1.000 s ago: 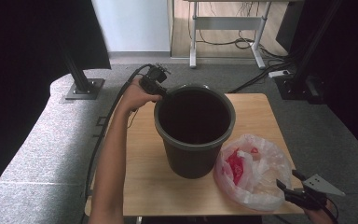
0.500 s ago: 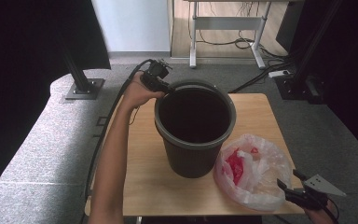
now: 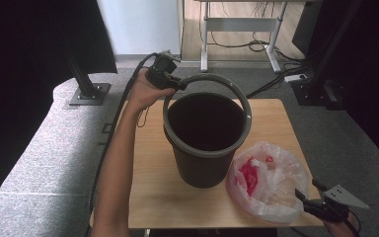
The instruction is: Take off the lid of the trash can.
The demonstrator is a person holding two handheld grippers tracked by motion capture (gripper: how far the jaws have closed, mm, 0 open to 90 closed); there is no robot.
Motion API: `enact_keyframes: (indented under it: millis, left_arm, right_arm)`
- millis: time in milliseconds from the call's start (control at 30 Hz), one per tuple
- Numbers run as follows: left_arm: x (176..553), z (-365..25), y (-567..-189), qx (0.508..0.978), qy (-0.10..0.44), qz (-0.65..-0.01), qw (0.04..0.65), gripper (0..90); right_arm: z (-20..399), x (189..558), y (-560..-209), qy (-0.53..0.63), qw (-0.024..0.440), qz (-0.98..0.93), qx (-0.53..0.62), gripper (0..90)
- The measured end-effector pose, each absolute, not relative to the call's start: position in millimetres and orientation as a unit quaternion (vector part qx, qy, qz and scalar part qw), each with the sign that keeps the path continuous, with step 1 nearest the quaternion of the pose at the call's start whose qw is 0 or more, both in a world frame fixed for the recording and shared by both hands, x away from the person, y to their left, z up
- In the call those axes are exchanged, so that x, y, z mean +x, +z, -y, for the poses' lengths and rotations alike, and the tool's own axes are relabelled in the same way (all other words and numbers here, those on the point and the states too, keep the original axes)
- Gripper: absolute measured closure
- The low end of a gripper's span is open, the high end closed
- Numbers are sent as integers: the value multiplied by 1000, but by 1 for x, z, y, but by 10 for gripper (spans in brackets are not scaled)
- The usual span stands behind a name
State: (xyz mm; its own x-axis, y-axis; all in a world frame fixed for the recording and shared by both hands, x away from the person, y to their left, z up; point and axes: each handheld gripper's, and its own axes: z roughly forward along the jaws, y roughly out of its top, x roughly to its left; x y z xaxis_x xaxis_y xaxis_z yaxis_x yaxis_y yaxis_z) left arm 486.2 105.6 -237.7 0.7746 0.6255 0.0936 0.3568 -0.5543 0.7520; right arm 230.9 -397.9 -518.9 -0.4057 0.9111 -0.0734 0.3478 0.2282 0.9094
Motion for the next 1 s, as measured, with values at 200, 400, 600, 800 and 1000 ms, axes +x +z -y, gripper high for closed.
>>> enact_keyframes:
  millis: [200, 400, 600, 800, 1000]
  left_arm:
    - [479, -104, -224, 854, 185, -278, 399, 774]
    - [472, -101, -213, 854, 183, -270, 405, 777]
    - [460, -120, -202, 848, 186, -269, 417, 777]
    - [444, -144, -200, 845, 178, -264, 430, 777]
    - [434, -165, -211, 846, 166, -263, 433, 776]
  right_arm:
    - [399, 231, -518, 440, 324, -713, 440, 238]
    - [399, 230, -517, 442, 324, -711, 441, 238]
    - [400, 230, -517, 442, 323, -711, 442, 238]
    - [400, 229, -515, 445, 323, -708, 442, 238]
    - [396, 229, -515, 444, 324, -711, 438, 238]
